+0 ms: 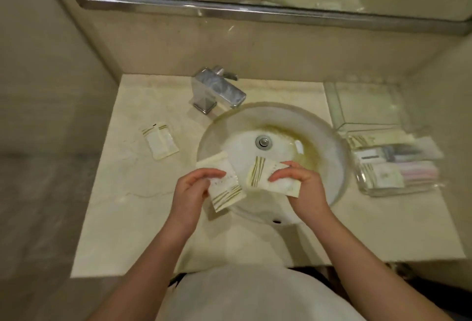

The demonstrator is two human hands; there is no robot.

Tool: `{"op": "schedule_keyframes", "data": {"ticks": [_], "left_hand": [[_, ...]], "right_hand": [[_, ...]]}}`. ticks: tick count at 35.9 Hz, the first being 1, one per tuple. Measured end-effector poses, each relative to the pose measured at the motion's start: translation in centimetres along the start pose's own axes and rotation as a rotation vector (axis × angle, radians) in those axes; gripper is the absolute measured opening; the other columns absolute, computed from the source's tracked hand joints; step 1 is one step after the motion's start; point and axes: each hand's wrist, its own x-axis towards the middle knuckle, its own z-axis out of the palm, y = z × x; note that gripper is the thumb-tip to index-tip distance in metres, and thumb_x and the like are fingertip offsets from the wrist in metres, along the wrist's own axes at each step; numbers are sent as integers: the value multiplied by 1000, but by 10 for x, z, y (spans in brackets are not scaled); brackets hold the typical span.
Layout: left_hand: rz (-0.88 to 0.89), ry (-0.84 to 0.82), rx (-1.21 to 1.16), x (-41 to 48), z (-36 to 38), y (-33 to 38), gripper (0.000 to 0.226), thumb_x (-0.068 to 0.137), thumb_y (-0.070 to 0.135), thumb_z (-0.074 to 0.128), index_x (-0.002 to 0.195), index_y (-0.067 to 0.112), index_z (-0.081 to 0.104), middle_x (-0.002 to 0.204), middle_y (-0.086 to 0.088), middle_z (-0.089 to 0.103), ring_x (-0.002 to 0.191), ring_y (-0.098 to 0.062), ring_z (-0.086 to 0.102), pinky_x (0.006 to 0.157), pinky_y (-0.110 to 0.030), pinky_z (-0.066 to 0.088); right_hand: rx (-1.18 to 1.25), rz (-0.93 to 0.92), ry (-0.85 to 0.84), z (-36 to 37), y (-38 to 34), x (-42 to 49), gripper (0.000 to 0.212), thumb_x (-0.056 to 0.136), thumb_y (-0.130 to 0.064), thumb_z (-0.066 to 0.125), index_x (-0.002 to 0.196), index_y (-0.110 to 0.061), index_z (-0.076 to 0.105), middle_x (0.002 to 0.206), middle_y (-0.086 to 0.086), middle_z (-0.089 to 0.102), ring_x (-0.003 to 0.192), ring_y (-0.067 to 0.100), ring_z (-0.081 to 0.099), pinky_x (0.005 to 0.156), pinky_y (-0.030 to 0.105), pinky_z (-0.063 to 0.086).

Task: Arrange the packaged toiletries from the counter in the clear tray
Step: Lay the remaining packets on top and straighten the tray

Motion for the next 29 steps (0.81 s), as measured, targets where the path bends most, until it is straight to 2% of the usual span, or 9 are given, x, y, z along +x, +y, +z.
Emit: {"op": "schedule_keyframes", "data": {"ticks": [4, 7, 11, 15, 17, 21, 24, 26, 29], "left_hand": [[108, -47, 184, 3, 45, -2, 33, 86, -7, 59, 100, 21, 70, 90, 1, 69, 71, -9, 60, 67, -26, 49], [85, -77, 226, 7, 77, -9, 53, 86, -2, 64, 125, 32, 53, 87, -14, 67, 65, -12, 61, 63, -28, 53], [49, -53, 383, 2, 131, -18, 63, 90, 12, 64, 141, 36, 36, 71, -11, 56, 62, -14, 55, 62, -20, 48], [31, -120, 352, -13, 194, -18, 32, 93, 6, 58, 123, 16, 52, 68, 1, 60, 53, -1, 57, 53, -14, 44], [11, -148, 317, -18, 226, -22, 17, 94, 5, 58, 111, 7, 58, 75, -4, 69, 60, -6, 65, 55, -20, 48], [-33, -148, 251, -29, 276, -30, 14, 94, 9, 59, 107, 6, 63, 91, -13, 75, 80, -25, 72, 67, -38, 55], [-50, -162, 220, -41, 307, -32, 13, 94, 8, 59, 106, 6, 64, 90, -12, 75, 78, -24, 73, 66, -37, 57], [-65, -152, 187, -48, 322, -32, 14, 94, 5, 58, 107, 5, 64, 86, -8, 75, 71, -19, 72, 56, -29, 55], [-72, -139, 172, -55, 336, -35, 13, 94, 4, 58, 106, 5, 63, 80, -6, 75, 65, -18, 71, 47, -22, 49]], "right_hand": [[8, 8, 136, -38, 2, -12, 46, 73, 17, 72, 77, -29, 77, 94, 4, 73, 91, 9, 69, 80, 20, 51], [44, 26, 135, -68, 4, -22, 42, 77, 9, 68, 102, -24, 75, 112, -1, 68, 108, 7, 64, 87, 18, 49], [209, 38, 58, -123, 8, -42, 56, 74, -2, 45, 124, -14, 64, 130, 3, 61, 124, 3, 53, 97, 14, 41], [243, 104, 181, -175, 19, -59, 37, 95, -19, 46, 126, -25, 66, 130, -16, 64, 130, 4, 50, 107, 32, 39], [254, 140, 252, -197, 27, -65, 36, 97, -10, 53, 121, -31, 68, 124, -21, 66, 120, -2, 57, 101, 27, 46], [208, 143, 322, -236, 42, -78, 43, 91, 1, 59, 111, -35, 69, 119, -20, 67, 107, -10, 60, 87, 14, 50], [217, 178, 352, -260, 53, -86, 50, 89, 0, 63, 124, -35, 64, 125, -14, 66, 118, 0, 59, 101, 27, 49], [269, 196, 368, -273, 56, -90, 60, 89, 1, 63, 137, -33, 53, 121, -8, 69, 112, 5, 65, 92, 27, 54], [324, 236, 401, -286, 59, -94, 66, 89, 2, 63, 143, -29, 41, 106, -3, 73, 95, 3, 70, 70, 13, 53]]}}
